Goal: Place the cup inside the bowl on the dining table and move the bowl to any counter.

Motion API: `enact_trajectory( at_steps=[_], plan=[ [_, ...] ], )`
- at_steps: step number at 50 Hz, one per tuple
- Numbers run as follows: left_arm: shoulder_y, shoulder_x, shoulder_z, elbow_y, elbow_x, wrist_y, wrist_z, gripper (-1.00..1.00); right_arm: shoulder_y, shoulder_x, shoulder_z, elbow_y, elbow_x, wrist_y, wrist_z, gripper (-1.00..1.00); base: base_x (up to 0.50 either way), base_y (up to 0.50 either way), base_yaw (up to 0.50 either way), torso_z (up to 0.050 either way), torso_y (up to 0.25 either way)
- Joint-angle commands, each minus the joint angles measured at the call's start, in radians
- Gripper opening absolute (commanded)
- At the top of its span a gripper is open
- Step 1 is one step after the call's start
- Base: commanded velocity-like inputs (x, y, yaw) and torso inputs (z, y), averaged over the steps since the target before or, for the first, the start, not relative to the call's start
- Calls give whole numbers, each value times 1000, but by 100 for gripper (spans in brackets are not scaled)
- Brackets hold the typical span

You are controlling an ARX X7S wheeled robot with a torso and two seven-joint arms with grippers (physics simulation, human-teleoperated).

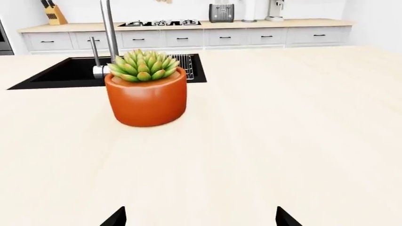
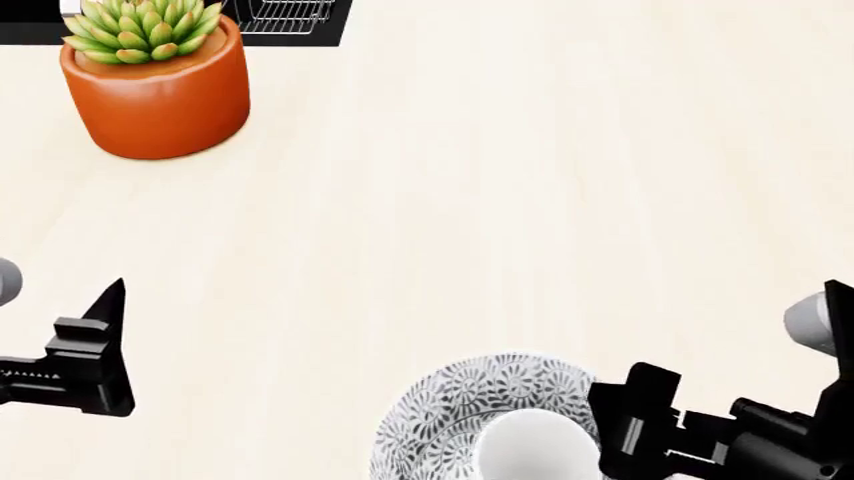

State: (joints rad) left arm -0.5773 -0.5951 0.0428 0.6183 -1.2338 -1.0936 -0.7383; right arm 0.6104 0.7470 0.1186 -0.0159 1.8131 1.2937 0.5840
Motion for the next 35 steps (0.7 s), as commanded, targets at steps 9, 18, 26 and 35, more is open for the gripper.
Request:
enact_trajectory(
  at_steps=[9, 18, 26, 35],
  plan=[
    [-17, 5, 11, -13, 2, 9, 0, 100, -85, 23, -16, 30, 4, 12, -28, -100, 0, 0, 0, 0, 0],
    [-16, 4, 12, -16, 4, 15, -1, 100, -76, 16, -43, 36, -10, 19, -45, -100, 0, 0, 0, 0, 0],
    [-11, 1, 10, -11, 0, 20, -4, 100, -58, 5, -5, 17, -13, -30, -58, -100, 0, 0, 0, 0, 0],
    [-8, -5, 8, -7, -7, 22, -5, 100, -30, 16, 13, -14, 14, -49, -37, -100, 0, 0, 0, 0, 0]
  ],
)
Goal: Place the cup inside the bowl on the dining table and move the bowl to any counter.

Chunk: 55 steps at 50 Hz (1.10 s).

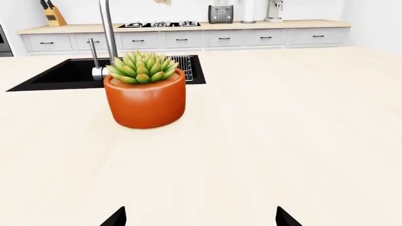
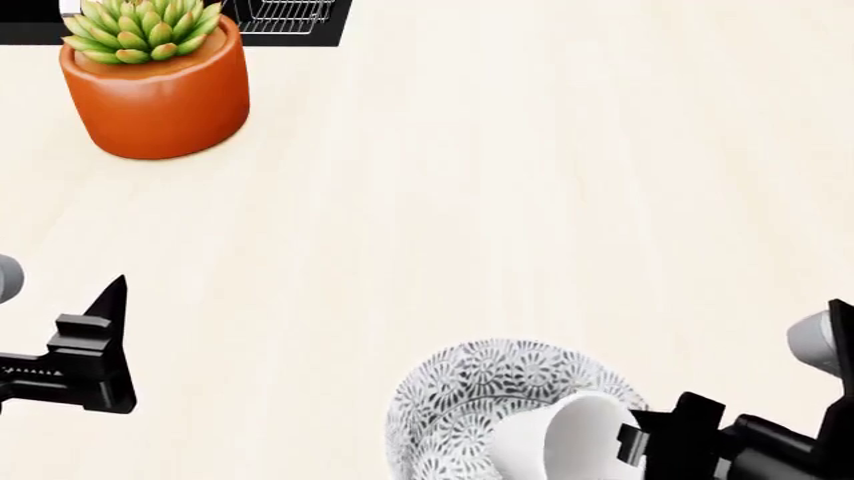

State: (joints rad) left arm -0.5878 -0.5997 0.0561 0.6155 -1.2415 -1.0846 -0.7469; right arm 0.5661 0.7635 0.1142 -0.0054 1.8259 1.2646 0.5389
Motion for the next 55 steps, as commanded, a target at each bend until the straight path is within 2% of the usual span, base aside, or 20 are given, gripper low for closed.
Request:
enact_trajectory(
  at_steps=[1, 18, 37, 55],
  plan=[
    [4, 0, -4, -5, 2, 14, 5, 100, 18, 4, 19, -27, -4, -22, 9, -100, 0, 0, 0, 0, 0],
    [8, 13, 21, -25, 32, 34, 21, 100, 41, 64, 58, -65, 69, -40, 63, -100, 0, 0, 0, 0, 0],
    [56, 2, 16, -27, 56, 70, 44, 100, -32, 142, 134, -162, 98, -28, 62, -100, -11, 0, 0, 0, 0],
    [21, 11, 26, -24, 33, 56, 16, 100, -67, 181, 169, -164, 109, -41, 74, -100, -493, -22, 0, 0, 0]
  ],
)
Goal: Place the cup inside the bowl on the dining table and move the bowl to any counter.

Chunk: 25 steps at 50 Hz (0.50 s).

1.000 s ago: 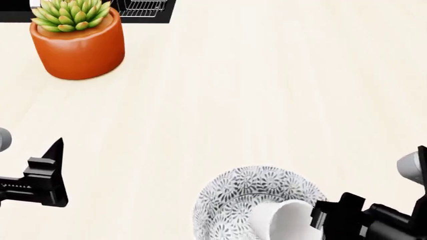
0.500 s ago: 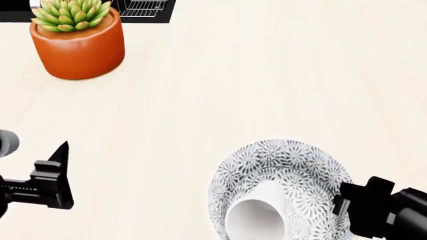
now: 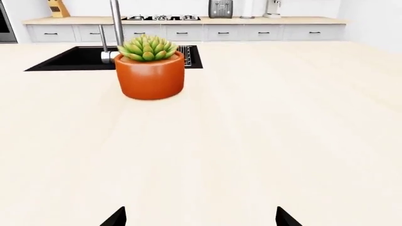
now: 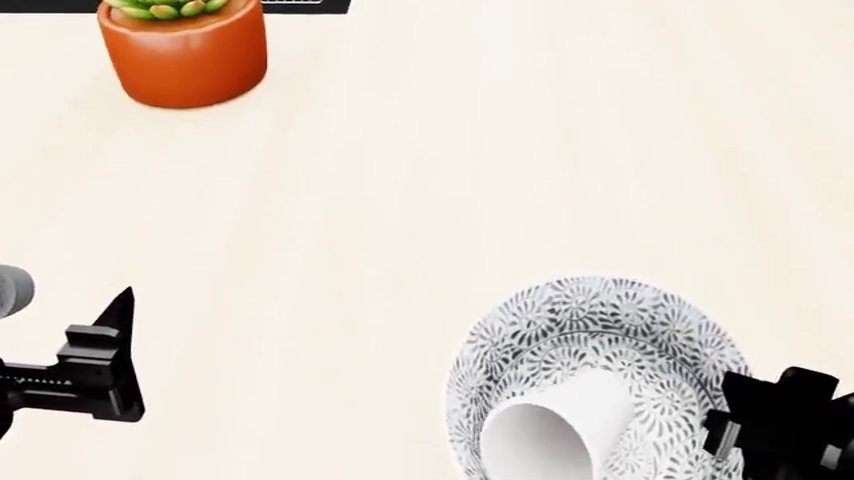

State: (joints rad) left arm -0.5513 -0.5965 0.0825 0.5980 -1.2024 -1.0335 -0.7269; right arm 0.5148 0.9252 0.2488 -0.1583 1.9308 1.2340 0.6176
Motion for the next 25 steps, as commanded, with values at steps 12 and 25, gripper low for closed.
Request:
enact_trajectory(
  at_steps=[12, 25],
  plan=[
    [-15, 0, -3, -2, -15, 8, -5, 100, -44, 30, 60, -6, -19, -18, -19, -100, -342, -408, 0, 0, 0],
    [-17, -2, 1, 3, -22, 8, -12, 100, -61, 29, 69, 10, -54, -27, -46, -100, -253, -500, 0, 0, 0]
  ],
)
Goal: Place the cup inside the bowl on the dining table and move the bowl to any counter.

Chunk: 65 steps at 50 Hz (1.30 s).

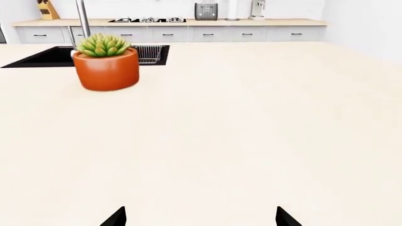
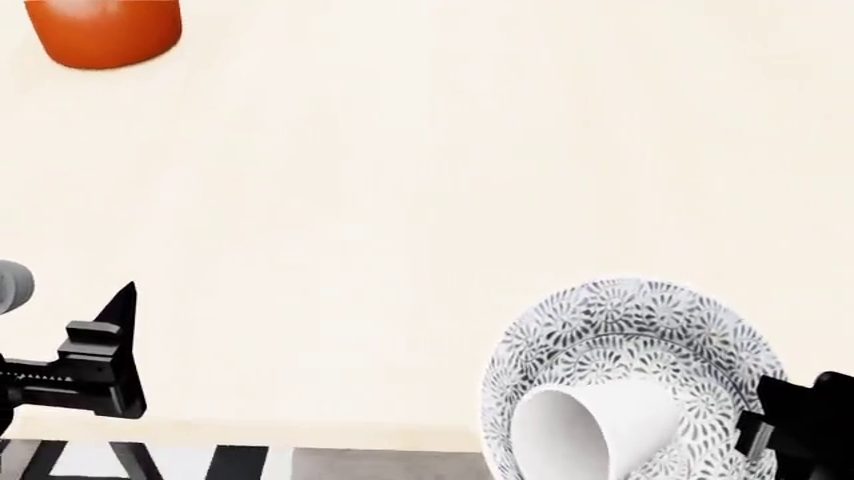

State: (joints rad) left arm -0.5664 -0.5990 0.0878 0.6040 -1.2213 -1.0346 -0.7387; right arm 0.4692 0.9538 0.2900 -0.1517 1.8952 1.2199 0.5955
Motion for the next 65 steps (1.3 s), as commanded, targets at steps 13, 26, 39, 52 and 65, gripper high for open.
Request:
enact_trajectory(
  at_steps=[13, 26, 39, 52, 65],
  plan=[
    [-6, -8, -12, 8, -27, 5, -16, 100, -35, -3, 54, 7, -51, -40, -43, -100, -86, -500, 0, 0, 0],
    [-9, -3, 0, 2, -17, 12, -14, 100, -56, -3, 73, 5, -64, -55, -57, -100, 0, -500, 0, 0, 0],
    [-5, -6, 4, 3, -15, 17, -14, 100, -75, -5, 75, 4, -79, -62, -71, -100, 0, -500, 0, 0, 0],
    [-6, -10, 4, 7, -23, 18, -23, 100, -88, 1, 79, 5, -77, -66, -76, -100, 0, -500, 0, 0, 0],
    [-13, -3, 21, 2, -17, 19, -24, 100, -104, 2, 88, 10, -88, -75, -92, -100, 0, -500, 0, 0, 0]
  ],
)
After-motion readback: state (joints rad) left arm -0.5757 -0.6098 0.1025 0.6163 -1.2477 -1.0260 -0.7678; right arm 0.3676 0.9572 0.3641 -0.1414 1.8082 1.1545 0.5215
